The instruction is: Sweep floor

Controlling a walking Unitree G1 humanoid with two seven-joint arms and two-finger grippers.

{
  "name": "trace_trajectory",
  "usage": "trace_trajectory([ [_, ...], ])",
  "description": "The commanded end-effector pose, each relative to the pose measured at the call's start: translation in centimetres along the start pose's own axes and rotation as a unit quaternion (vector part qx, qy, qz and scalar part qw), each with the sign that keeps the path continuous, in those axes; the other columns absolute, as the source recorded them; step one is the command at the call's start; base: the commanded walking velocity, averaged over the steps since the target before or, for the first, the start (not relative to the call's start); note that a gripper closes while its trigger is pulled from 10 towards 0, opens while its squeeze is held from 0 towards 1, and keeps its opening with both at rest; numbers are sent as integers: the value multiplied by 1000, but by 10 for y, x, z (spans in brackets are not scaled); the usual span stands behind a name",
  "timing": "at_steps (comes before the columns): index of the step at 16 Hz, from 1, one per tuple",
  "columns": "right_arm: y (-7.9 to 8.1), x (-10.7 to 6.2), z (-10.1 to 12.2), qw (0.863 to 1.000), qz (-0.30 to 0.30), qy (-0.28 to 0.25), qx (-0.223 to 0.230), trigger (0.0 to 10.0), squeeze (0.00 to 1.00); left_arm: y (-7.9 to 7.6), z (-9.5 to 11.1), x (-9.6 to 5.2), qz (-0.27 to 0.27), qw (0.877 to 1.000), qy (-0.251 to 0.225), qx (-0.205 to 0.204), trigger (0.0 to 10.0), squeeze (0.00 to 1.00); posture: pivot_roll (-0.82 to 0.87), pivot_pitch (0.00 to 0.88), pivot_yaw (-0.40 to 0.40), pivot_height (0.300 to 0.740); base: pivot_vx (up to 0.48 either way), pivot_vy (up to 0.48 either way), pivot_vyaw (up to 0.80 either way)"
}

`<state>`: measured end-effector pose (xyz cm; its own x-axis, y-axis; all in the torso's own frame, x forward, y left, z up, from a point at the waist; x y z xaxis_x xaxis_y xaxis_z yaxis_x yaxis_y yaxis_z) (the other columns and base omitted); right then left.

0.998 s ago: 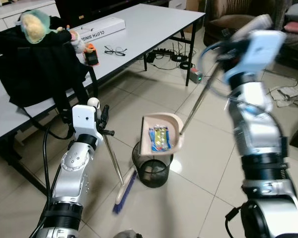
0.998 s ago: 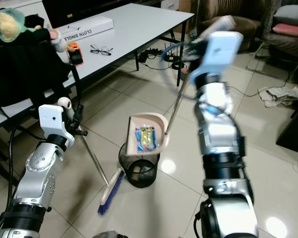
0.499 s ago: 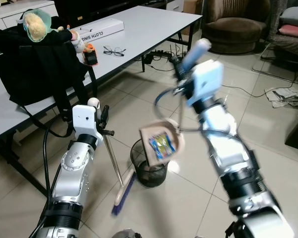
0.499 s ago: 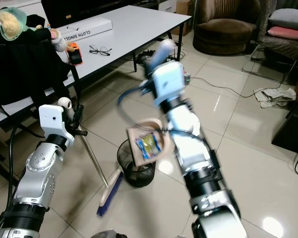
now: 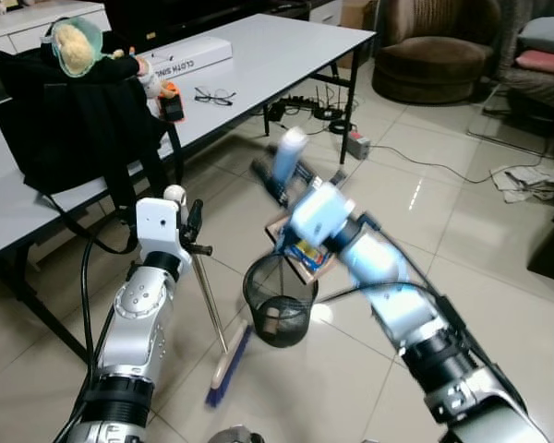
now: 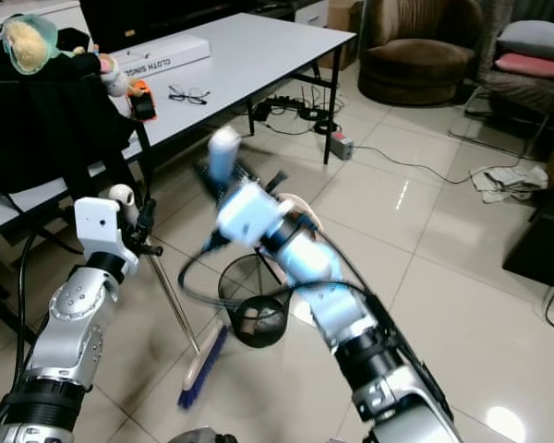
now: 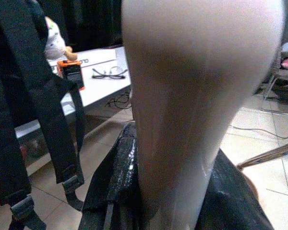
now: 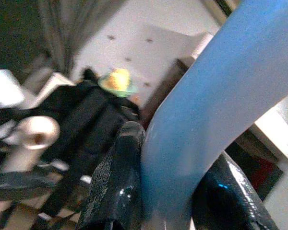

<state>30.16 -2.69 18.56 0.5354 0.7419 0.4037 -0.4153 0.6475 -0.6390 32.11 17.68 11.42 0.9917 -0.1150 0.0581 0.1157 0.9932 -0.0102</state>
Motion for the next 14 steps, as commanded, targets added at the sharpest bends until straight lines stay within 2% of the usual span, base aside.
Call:
trace_trajectory([
  [1, 5, 4, 11, 999, 19, -36, -15, 10000, 0, 0, 13, 6, -3, 1000, -24, 9, 10000, 0, -9, 0, 82, 740, 0, 0, 0],
  [3, 10, 3, 10, 998, 32, -40, -26, 10000, 0, 0, 13, 6, -3, 1000, -24, 9, 10000, 0, -8, 0, 81, 740, 0, 0, 0],
  [5, 10, 1, 7, 997, 40, -41, -57, 10000, 0, -1, 12, 6, -3, 1000, -24, 9, 10000, 0, -9, 0, 80, 740, 0, 0, 0],
  [7, 10, 1, 7, 996, 41, -43, -67, 10000, 0, -1, 12, 6, -3, 1000, -24, 9, 10000, 0, -10, 0, 78, 740, 0, 0, 0],
  [9, 7, 1, 4, 994, 37, -37, -92, 10000, 0, -1, 12, 6, -3, 1000, -24, 9, 10000, 0, -8, 0, 77, 740, 0, 0, 0],
  [10, 0, 2, 3, 993, 19, -30, -112, 10000, 0, -1, 12, 7, -3, 1000, -24, 9, 10000, 0, -8, 0, 77, 740, 0, 0, 0],
  [12, -15, 2, 1, 990, -22, -20, -135, 10000, 0, -2, 12, 6, -3, 1000, -24, 10, 10000, 0, -8, 0, 77, 740, 0, 0, 0],
  [13, -47, 0, -1, 982, -103, 4, -159, 10000, 0, -2, 11, 6, -3, 1000, -21, 10, 10000, 0, -11, 0, 78, 740, 0, 0, 0],
  [14, -89, -11, -6, 961, -200, 52, -183, 10000, 0, -3, 7, 6, -11, 1000, -8, 10, 10000, 0, -14, 0, 77, 740, 0, 0, 0],
])
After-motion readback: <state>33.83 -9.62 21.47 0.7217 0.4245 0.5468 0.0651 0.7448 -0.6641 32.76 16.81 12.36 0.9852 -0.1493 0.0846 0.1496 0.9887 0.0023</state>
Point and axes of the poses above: a point about 5 cm out from each wrist's last joint towards the gripper, its own x axis pointing out of the wrist towards the gripper, its own z axis along the axis of the wrist's last joint, y = z × x, the point moved 1 cm from there along x, pointing out of the wrist towards the gripper, and after that the axes turned 3 degrees about -x, right-handed, at the moved point
